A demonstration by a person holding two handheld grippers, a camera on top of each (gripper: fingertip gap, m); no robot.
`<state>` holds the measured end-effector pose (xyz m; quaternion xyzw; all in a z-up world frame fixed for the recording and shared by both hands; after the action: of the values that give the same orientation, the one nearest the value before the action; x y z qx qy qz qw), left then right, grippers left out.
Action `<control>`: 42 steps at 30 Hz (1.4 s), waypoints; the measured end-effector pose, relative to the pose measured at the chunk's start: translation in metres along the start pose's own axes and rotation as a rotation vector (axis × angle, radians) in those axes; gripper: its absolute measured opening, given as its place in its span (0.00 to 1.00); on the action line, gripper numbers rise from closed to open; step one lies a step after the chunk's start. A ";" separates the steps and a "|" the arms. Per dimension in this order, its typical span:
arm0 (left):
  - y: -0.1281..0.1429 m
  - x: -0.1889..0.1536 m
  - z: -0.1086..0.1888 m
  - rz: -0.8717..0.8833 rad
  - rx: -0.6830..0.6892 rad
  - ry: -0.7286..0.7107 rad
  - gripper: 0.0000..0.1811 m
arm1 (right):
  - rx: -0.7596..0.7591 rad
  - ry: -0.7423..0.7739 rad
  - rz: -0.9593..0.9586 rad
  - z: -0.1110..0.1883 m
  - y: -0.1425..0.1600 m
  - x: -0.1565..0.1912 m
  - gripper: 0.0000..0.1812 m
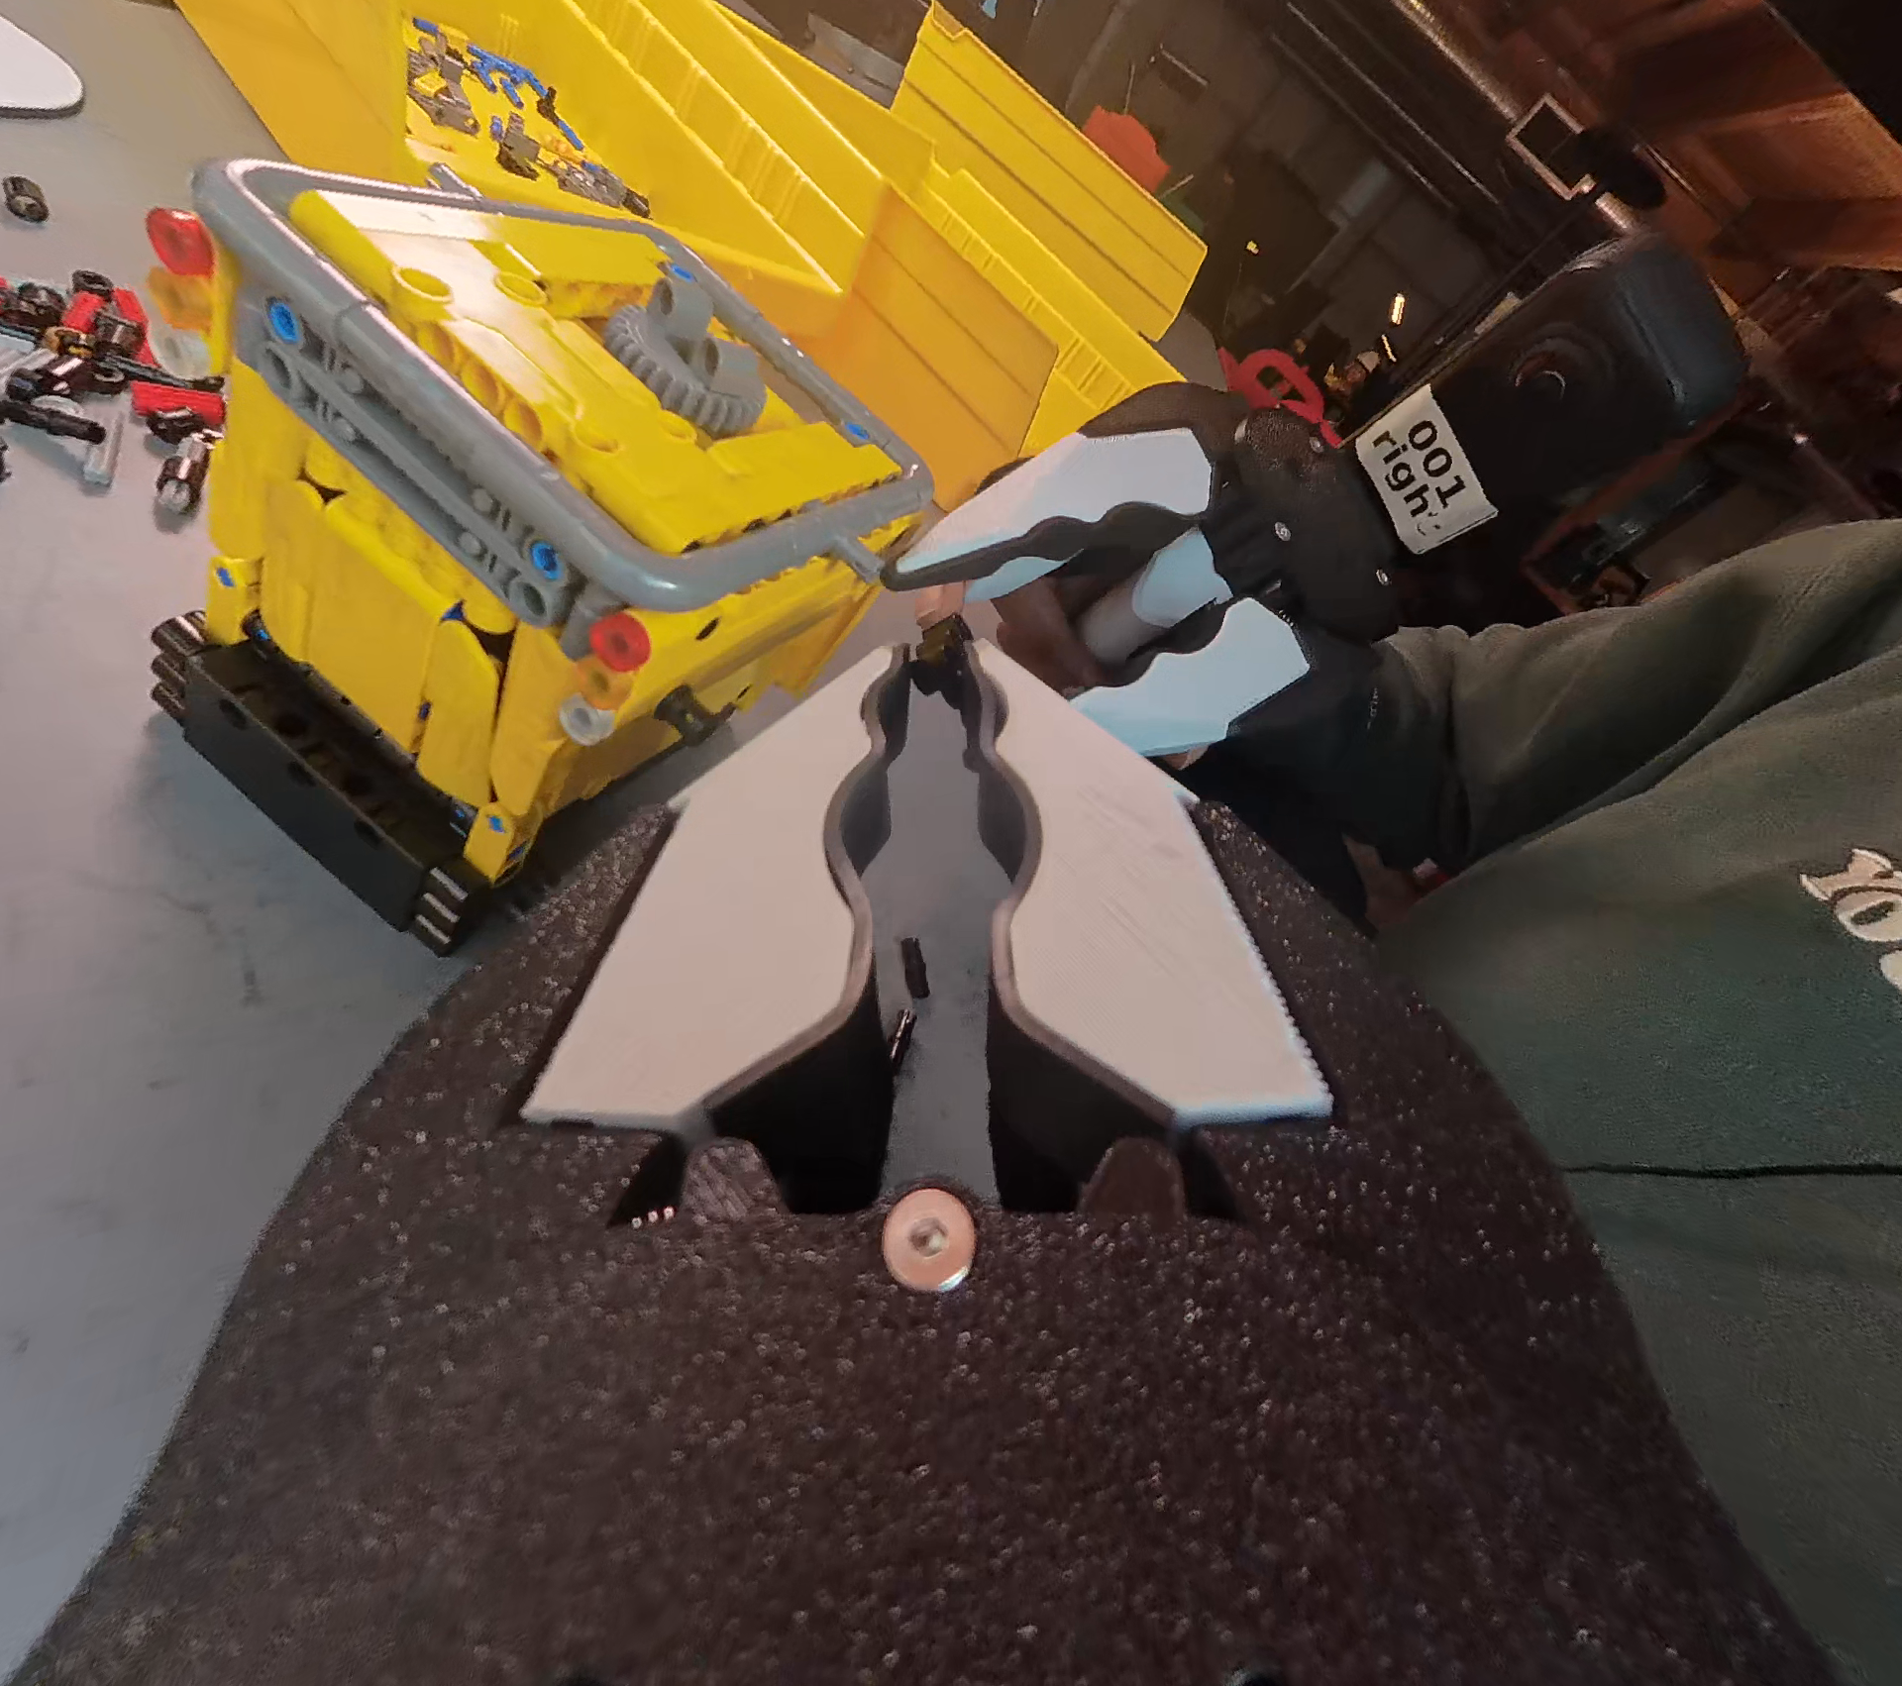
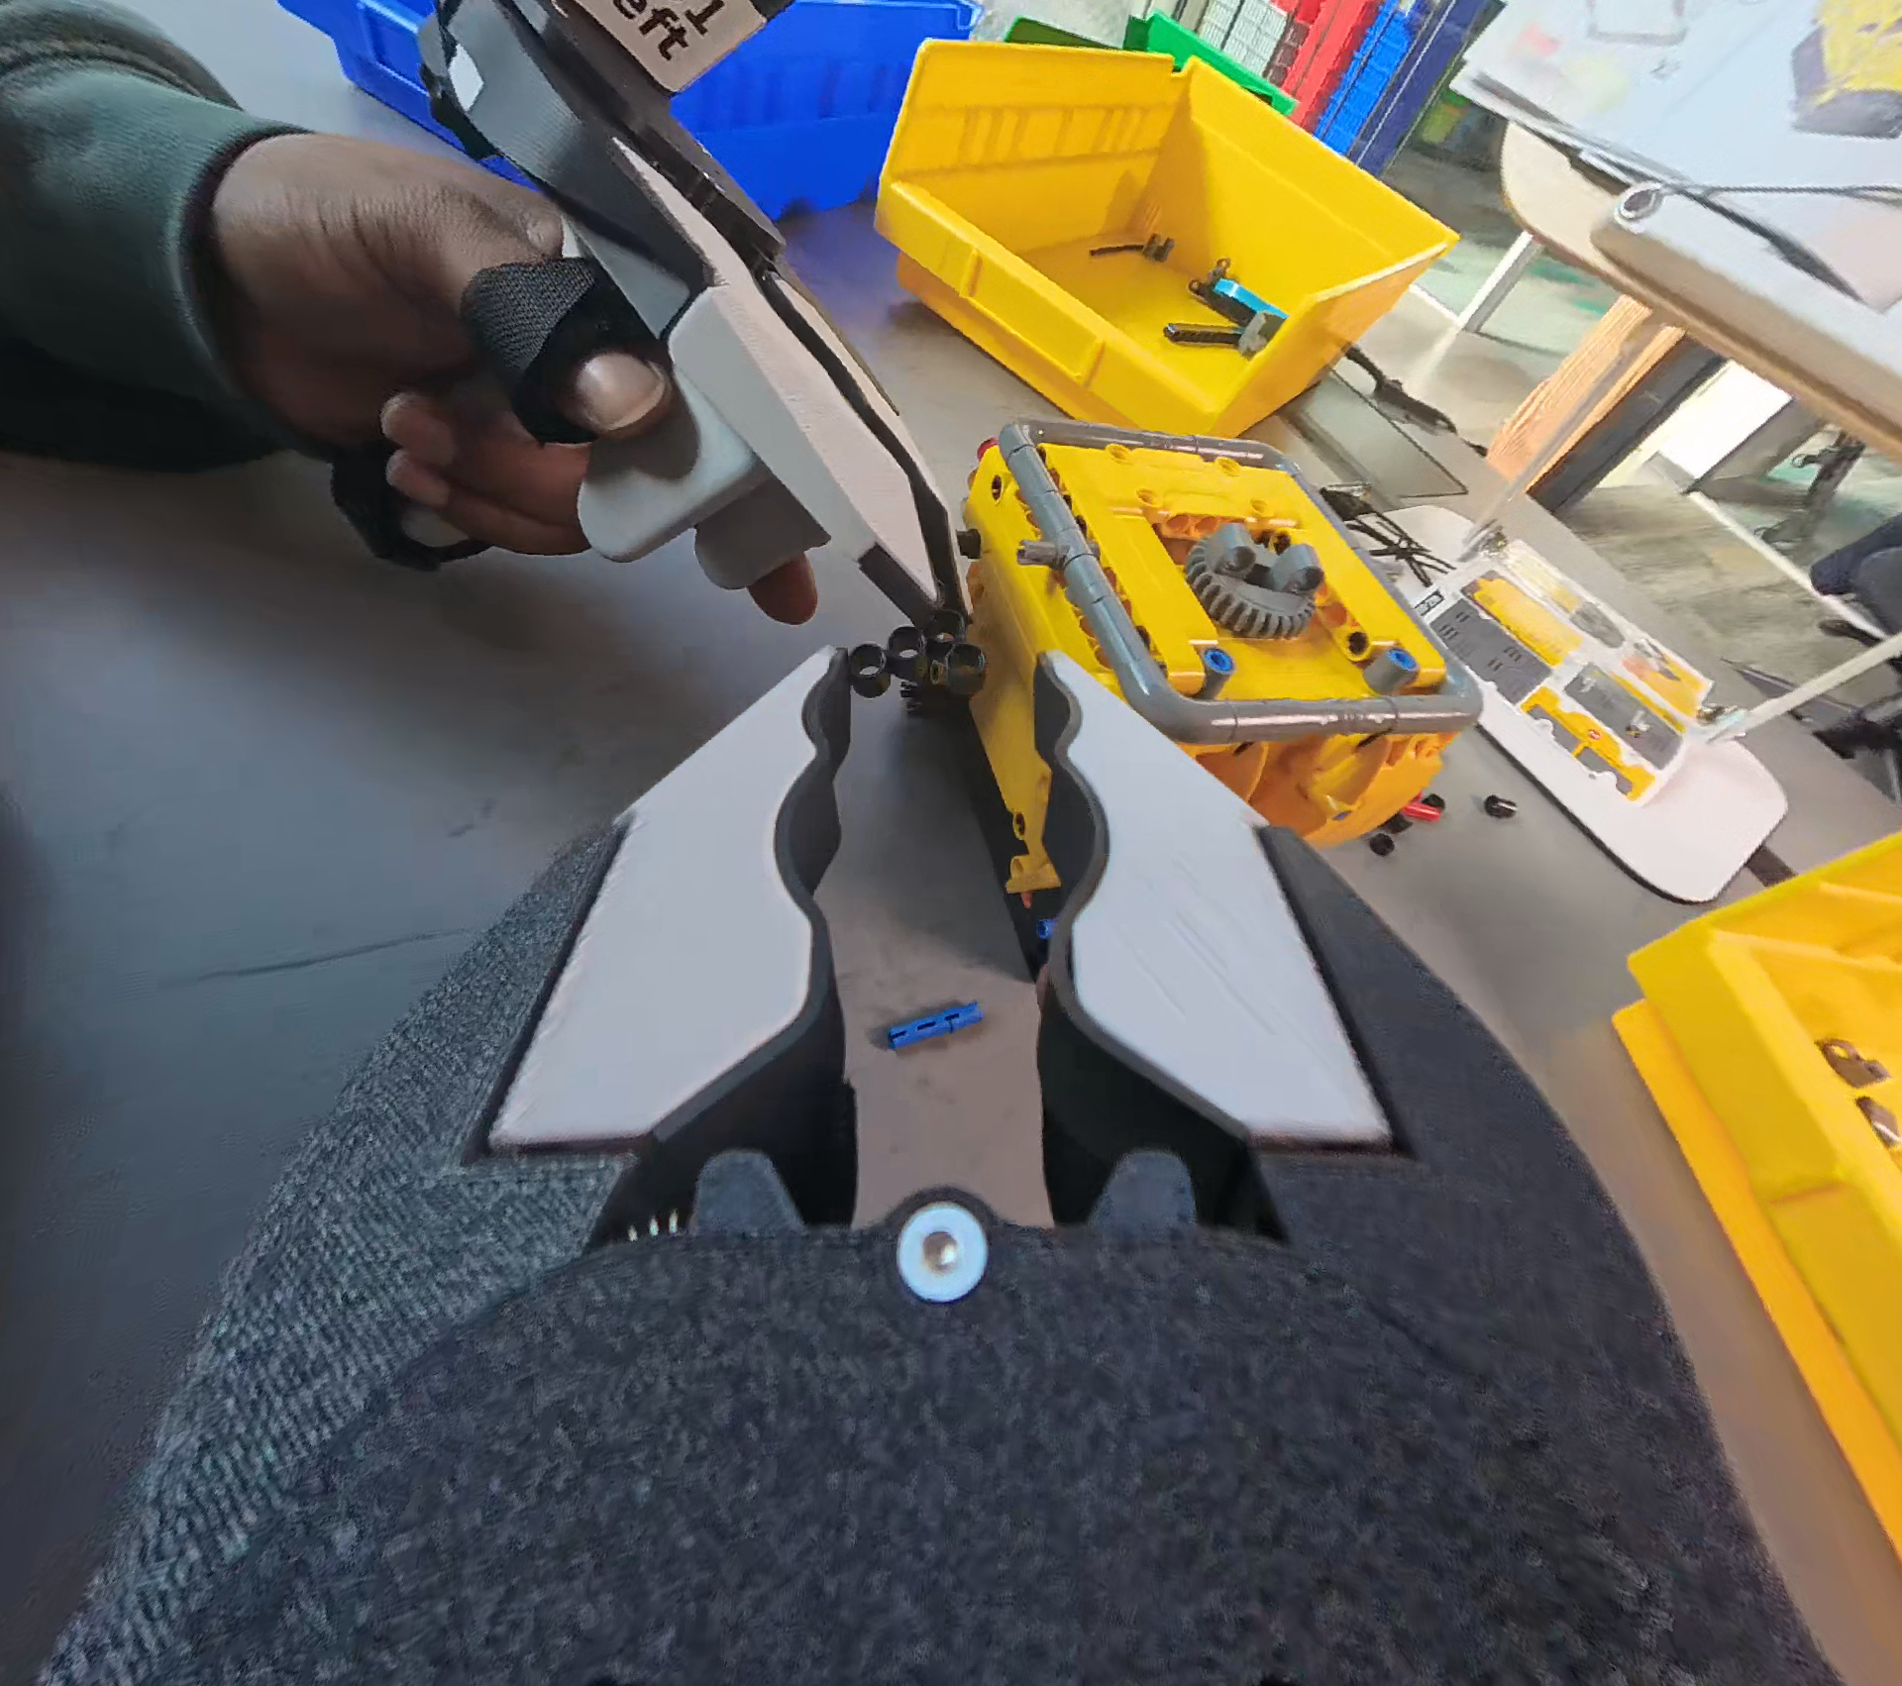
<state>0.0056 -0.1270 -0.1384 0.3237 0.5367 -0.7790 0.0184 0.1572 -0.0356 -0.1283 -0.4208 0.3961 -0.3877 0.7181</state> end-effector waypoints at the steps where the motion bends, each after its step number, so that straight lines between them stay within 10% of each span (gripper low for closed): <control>1: 0.000 0.000 0.000 -0.003 -0.001 0.000 0.05 | -0.002 -0.003 0.014 0.000 -0.001 0.001 0.18; 16: 0.005 -0.002 -0.002 -0.076 0.116 0.014 0.04 | -0.001 -0.059 0.108 0.005 0.010 -0.001 0.05; 42: 0.031 0.011 -0.007 -0.629 0.502 -0.110 0.16 | 0.442 -0.502 0.016 -0.045 0.027 -0.004 0.05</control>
<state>0.0120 -0.1307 -0.1712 0.0962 0.4009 -0.8697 -0.2715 0.1216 -0.0359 -0.1670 -0.3342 0.1166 -0.3429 0.8701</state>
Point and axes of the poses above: each gripper's, where its closed fingertips meet, z back along the fingers, y out of its underside, x = y × z across the jaws, the point moved 10 cm from there along z, back along the fingers, and after that the axes turned 10 degrees about -y, right-handed, at the moved point
